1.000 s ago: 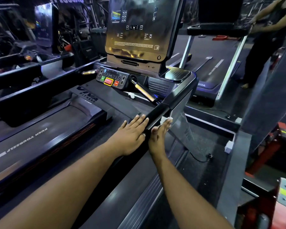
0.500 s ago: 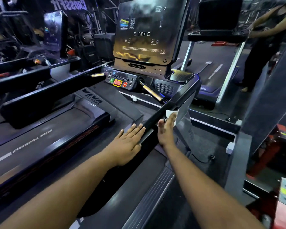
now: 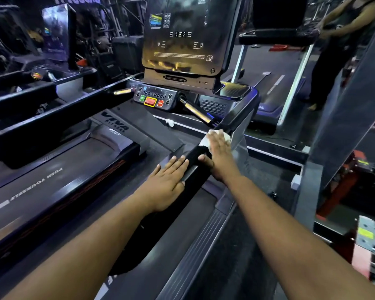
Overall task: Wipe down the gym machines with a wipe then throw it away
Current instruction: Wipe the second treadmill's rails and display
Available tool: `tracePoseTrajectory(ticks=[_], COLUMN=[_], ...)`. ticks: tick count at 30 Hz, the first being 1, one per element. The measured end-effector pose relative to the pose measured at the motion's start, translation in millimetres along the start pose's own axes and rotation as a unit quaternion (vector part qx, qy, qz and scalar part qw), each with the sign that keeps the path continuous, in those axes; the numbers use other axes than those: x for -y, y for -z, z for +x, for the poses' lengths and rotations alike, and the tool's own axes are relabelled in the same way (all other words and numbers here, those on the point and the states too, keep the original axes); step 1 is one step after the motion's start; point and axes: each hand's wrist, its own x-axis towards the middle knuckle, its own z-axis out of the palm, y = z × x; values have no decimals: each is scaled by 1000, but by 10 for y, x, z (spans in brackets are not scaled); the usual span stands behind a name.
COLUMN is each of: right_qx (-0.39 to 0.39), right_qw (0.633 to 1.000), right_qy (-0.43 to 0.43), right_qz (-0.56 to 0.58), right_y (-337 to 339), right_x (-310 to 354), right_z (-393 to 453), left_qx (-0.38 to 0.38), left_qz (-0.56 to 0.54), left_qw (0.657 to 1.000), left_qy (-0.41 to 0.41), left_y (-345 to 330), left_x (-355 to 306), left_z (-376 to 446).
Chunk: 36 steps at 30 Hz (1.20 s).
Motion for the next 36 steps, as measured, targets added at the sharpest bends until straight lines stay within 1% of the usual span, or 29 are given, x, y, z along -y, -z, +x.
tracePoseTrajectory(ticks=[3, 5, 7, 8, 11, 12, 13, 16, 17, 19, 21, 24, 25, 29, 31, 34, 36], right_qx=[26, 36, 40, 44, 45, 51, 55, 69, 76, 76, 68, 61, 51, -21, -48, -88, -126], right_qw=[996, 990, 986, 988, 996, 996, 996, 992, 991, 989, 992, 996, 998, 996, 990, 978, 963], right_qy=[83, 136, 151, 128, 18, 4, 14, 88, 103, 112, 81, -5, -11, 26, 18, -25, -92], right_qz=[-3, -31, -64, -76, -73, -75, -75, -52, -45, -56, -71, -61, -42, 83, 131, 186, 220], right_y=[-184, -301, -220, -131, 86, 77, 14, -259, -311, -277, -143, -45, -102, -547, -709, -742, -655], right_x=[204, 250, 148, 86, 38, 111, 210, 549, 608, 551, 436, 398, 452, 740, 859, 869, 766], right_z=[-342, -556, -490, -386, -122, -119, -188, -639, -759, -739, -521, -298, -315, -821, -1015, -866, -603], left_qx=[-9, -7, -1, -3, -5, -5, -4, -3, -1, -6, -3, -7, -7, -14, -18, -23, -25], left_qz=[11, 18, 14, 11, 16, 18, 19, 31, 33, 38, 45, 52, 52, 46, 42, 38, 39], left_qw=[1000, 1000, 1000, 1000, 1000, 1000, 1000, 999, 999, 999, 999, 999, 999, 999, 999, 999, 999], left_qy=[6, 6, 6, 6, 14, 16, 18, 21, 22, 17, 9, 3, 1, 0, -1, -3, -2], left_y=[-14, -29, -35, -37, -44, -46, -43, -40, -42, -57, -41, -44, -42, -82, -92, -90, -89], left_x=[17, 51, 84, 96, 93, 89, 83, 85, 87, 87, 87, 99, 109, 146, 146, 144, 137], left_z=[-50, -158, -286, -326, -396, -399, -401, -431, -467, -508, -576, -675, -707, -737, -729, -719, -707])
